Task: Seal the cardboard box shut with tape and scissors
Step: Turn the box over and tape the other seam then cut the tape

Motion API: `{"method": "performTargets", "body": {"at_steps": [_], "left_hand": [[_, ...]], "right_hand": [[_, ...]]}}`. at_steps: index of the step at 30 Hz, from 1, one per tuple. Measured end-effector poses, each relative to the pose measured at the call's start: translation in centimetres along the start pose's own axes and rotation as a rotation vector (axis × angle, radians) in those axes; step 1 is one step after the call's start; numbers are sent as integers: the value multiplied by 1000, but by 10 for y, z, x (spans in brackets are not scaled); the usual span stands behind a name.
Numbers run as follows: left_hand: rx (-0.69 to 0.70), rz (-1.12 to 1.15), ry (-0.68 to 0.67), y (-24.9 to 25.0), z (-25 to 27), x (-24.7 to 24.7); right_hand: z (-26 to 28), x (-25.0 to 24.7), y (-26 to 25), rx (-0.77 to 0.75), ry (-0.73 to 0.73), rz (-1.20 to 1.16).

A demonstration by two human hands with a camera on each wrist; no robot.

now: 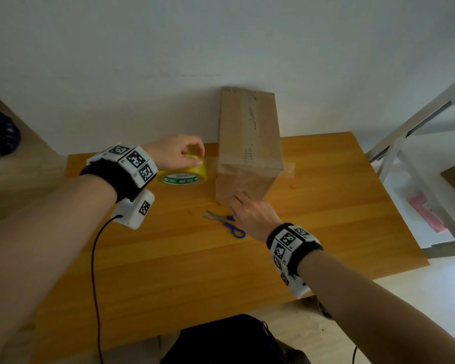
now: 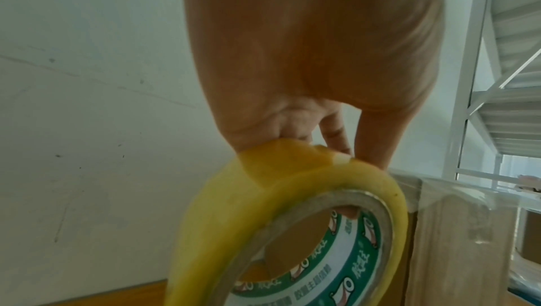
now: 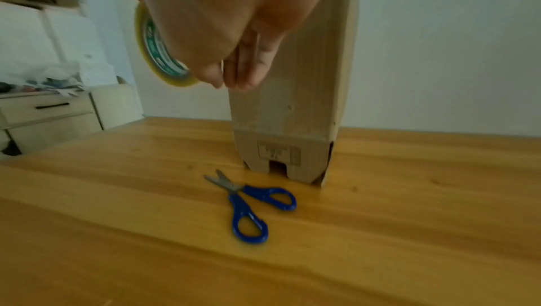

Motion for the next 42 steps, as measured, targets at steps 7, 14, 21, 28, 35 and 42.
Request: {"method": "performTargets", "body": {"at_steps": [7,14,21,28,35,42], "left_hand": [[9,2,-26,-5,0,5],[40,26,-8,-7,-3,7],[37,48,-35,-11,-5,7],[27,46,-66,-17,-7,8],[10,42,-71,-13,-4,6],[27,46,-39,-2,3,1]], "right_hand": [[19,67,20,344,-554,36],[31,96,29,515,-695,49],[28,106,31,573,-617,38],[28,106,28,561,-667,-16],[31,75,20,699,-621,-664],[33,40,5,803,-530,-1040]]}}
Point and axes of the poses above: each hand's wrist, its own z-axis away from the middle knuckle, its own x-axis out of the palm, y = z × x, the point moved 7 cm from there along -z, towards the middle knuckle
